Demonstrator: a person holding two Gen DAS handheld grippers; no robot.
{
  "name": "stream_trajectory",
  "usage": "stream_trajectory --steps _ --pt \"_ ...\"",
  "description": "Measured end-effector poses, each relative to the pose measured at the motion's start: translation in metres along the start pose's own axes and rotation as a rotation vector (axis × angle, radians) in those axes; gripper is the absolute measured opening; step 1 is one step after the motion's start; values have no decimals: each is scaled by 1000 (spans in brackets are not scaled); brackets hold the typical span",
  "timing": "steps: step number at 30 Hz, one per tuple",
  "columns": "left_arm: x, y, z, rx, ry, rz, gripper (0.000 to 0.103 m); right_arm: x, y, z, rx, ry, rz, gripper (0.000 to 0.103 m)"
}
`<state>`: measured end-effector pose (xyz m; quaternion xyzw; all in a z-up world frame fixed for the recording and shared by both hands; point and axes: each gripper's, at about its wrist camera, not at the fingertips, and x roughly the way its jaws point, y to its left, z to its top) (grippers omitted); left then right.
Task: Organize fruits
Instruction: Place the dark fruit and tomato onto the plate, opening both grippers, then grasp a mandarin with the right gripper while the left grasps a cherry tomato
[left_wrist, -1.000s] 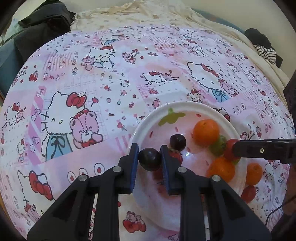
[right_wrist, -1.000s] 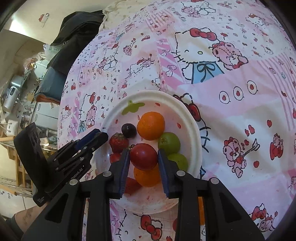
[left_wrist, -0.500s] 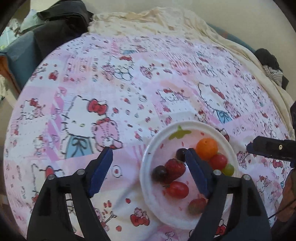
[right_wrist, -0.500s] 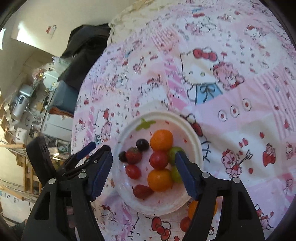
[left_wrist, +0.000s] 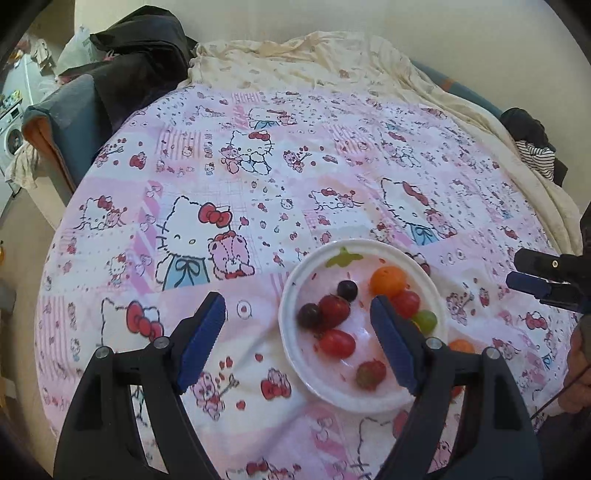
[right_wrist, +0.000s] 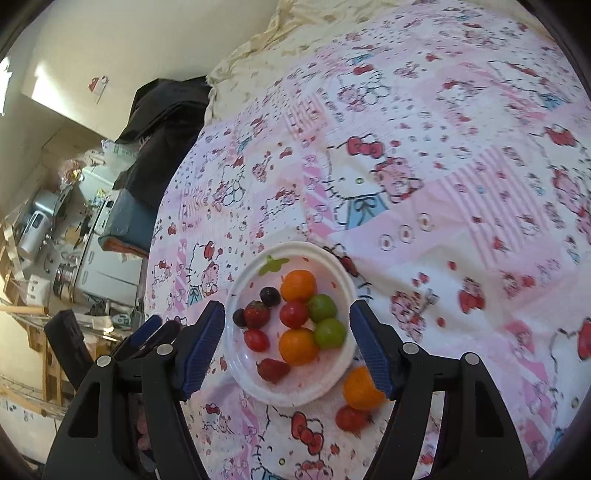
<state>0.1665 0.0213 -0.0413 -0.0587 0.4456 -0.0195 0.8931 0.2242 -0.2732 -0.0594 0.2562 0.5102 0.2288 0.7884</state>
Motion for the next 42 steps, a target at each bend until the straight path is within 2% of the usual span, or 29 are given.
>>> stream_trajectory --steps 6,9,11,13,14,15,17,22,24,27,30,33,36,42 --pt "-18 -8 -18 -12 9 -24 78 -18 -13 -15 35 4 -39 74" --pt "-23 -14 -28 -4 15 -27 78 -14 -20 -28 24 51 -134 74" --pt "-25 -17 -33 2 20 -21 78 2 -24 -37 -8 123 -231 74" --pt "-28 -20 -40 5 20 -5 78 20 -28 -44 -22 189 -263 73" --pt "-29 -22 -43 6 26 -3 78 28 -30 -47 -28 219 -265 70" --pt "-29 -23 -45 6 31 -7 78 36 -30 -50 -39 248 -267 63" --pt "-31 -24 -49 8 36 -11 78 47 -27 -54 -64 281 -288 56" --pt "-34 -25 -56 11 42 -9 78 71 -18 -62 -146 315 -340 51" --pt "-33 -25 -59 1 46 -1 78 79 -17 -65 -184 325 -380 45" --pt "-31 -28 -63 0 42 12 78 78 -18 -66 -201 316 -381 44" --pt "-22 -41 -68 22 76 0 78 65 -20 -64 -193 295 -361 43" --pt "-14 -59 -73 50 98 -18 78 44 -27 -60 -133 257 -318 43" --pt "-5 -83 -80 78 119 -33 77 10 -33 -51 -58 182 -257 43" --pt "30 -135 -97 63 223 -112 62 -28 -49 -35 32 87 -207 43"
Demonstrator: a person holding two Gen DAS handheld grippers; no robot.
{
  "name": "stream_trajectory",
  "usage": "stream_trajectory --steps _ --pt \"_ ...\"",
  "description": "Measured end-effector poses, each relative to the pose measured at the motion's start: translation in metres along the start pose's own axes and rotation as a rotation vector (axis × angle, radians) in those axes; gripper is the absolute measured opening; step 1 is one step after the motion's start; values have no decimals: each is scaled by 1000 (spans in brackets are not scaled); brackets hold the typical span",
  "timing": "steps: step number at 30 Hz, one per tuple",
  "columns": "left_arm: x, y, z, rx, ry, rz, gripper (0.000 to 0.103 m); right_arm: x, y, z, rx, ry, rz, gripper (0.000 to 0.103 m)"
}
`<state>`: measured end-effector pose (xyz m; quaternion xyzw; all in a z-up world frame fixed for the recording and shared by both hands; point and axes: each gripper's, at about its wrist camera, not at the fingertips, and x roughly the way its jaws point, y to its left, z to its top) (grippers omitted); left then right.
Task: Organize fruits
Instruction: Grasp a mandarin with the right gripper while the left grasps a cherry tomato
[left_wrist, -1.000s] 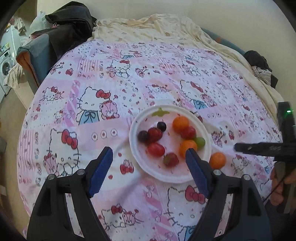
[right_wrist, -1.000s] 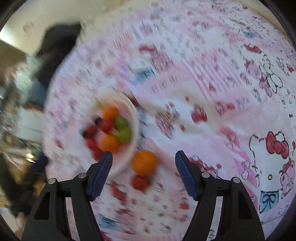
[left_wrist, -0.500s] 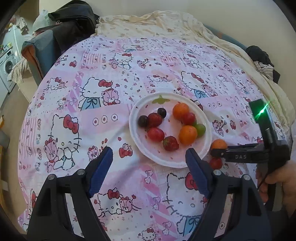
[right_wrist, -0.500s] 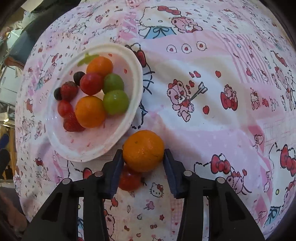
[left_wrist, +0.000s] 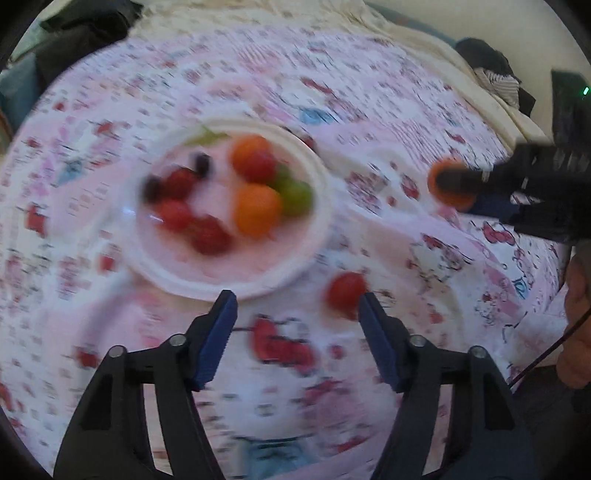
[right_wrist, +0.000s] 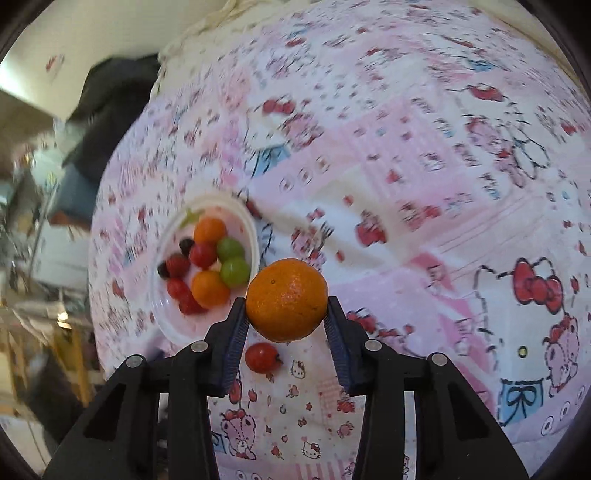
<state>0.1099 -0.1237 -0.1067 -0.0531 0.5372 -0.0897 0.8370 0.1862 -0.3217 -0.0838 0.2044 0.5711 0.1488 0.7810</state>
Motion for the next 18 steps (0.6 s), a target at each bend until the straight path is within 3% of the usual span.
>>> stream_trajectory --steps 5,7,10,18 --pt "35 -24 0 -9 53 -28 48 -6 -20 12 100 -24 71 43" --pt "45 -27 1 -12 60 -6 45 -4 -26 15 126 -23 74 43" --pt "51 -28 2 -10 48 13 30 -5 -30 16 145 -22 87 43" --pt "35 -15 2 -27 29 36 29 -2 -22 19 132 -20 109 43"
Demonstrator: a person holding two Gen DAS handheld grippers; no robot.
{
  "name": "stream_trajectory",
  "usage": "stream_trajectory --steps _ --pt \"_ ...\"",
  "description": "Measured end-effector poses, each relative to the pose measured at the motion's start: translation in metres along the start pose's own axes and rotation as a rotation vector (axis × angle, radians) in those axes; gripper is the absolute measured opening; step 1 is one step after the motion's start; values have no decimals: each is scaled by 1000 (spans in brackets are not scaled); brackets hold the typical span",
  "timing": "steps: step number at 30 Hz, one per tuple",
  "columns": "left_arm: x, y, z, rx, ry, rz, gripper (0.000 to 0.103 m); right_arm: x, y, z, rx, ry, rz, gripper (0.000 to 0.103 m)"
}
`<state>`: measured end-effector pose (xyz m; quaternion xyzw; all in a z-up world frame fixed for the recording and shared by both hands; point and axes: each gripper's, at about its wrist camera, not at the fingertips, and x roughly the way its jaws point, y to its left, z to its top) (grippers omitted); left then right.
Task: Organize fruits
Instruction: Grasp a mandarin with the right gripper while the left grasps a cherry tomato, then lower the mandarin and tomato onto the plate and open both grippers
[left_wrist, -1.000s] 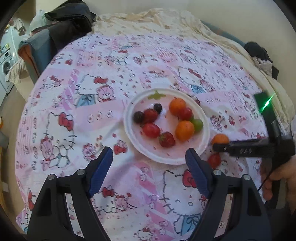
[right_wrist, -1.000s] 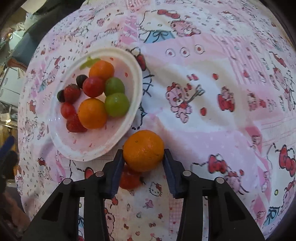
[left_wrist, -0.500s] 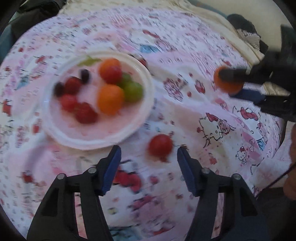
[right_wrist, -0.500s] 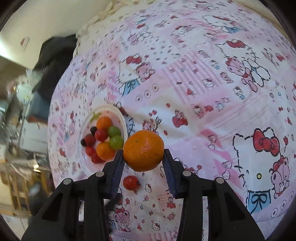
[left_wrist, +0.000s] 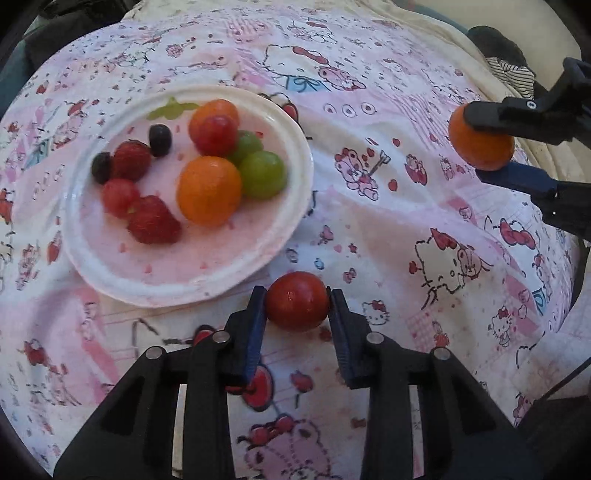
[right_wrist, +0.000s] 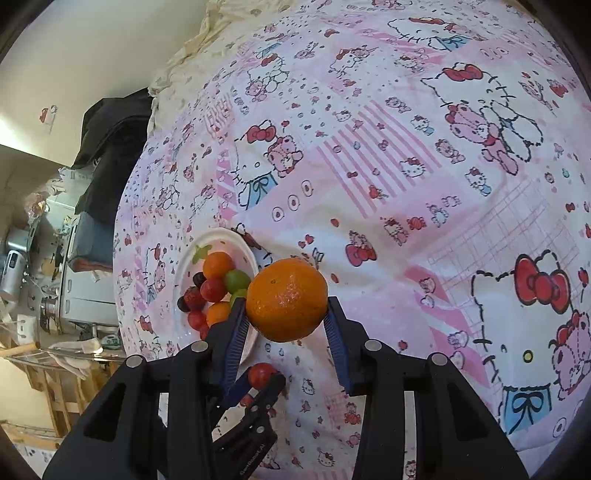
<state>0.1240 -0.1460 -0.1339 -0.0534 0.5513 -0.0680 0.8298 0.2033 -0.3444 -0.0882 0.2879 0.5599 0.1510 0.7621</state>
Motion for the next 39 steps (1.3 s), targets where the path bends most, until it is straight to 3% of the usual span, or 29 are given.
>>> stream_trajectory --steps 13,21,31,39 --pt "-55 31 -10 10 -35 64 29 3 23 -9 -72 6 -5 43" --pt "-102 76 -16 -46 -104 116 29 11 42 -21 -121 36 -13 43" --pt "-156 138 6 -78 -227 231 30 7 79 -35 -234 -11 29 43" --pt "-163 156 30 -58 -269 248 30 11 102 -39 -294 -40 71 43"
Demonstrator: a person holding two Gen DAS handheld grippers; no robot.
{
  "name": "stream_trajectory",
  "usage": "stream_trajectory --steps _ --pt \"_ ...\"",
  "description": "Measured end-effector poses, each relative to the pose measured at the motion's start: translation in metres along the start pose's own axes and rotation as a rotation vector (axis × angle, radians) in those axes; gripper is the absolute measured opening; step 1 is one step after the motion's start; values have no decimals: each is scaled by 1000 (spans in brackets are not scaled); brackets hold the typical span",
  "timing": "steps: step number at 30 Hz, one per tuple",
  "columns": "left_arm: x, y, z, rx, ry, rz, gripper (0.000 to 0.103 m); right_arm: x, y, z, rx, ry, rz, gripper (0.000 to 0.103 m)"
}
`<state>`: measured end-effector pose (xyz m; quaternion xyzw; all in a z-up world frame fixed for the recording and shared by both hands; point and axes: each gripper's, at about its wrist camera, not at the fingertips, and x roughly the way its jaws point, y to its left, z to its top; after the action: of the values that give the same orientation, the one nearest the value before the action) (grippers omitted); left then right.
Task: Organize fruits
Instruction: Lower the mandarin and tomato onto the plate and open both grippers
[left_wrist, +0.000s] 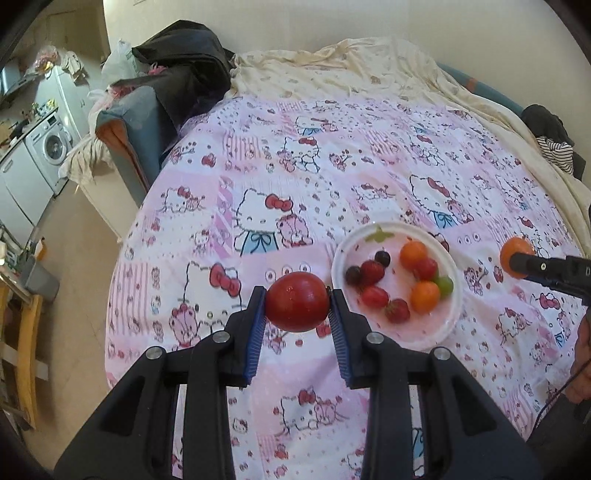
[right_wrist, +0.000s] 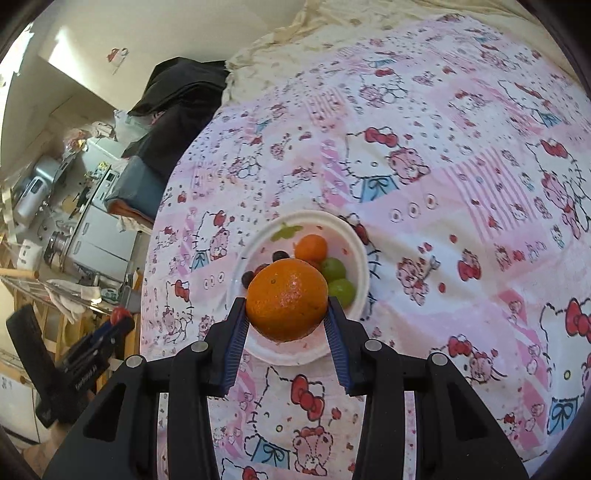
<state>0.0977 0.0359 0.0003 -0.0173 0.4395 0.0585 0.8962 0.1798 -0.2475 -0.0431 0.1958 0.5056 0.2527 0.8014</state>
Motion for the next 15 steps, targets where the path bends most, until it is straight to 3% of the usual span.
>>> stream_trajectory --steps 5,15 --pt "14 -4 8 9 -8 -21 30 10 7 4 -16 -3 6 43" --pt "65 -23 15 32 53 -72 30 53 10 17 -39 56 -2 43"
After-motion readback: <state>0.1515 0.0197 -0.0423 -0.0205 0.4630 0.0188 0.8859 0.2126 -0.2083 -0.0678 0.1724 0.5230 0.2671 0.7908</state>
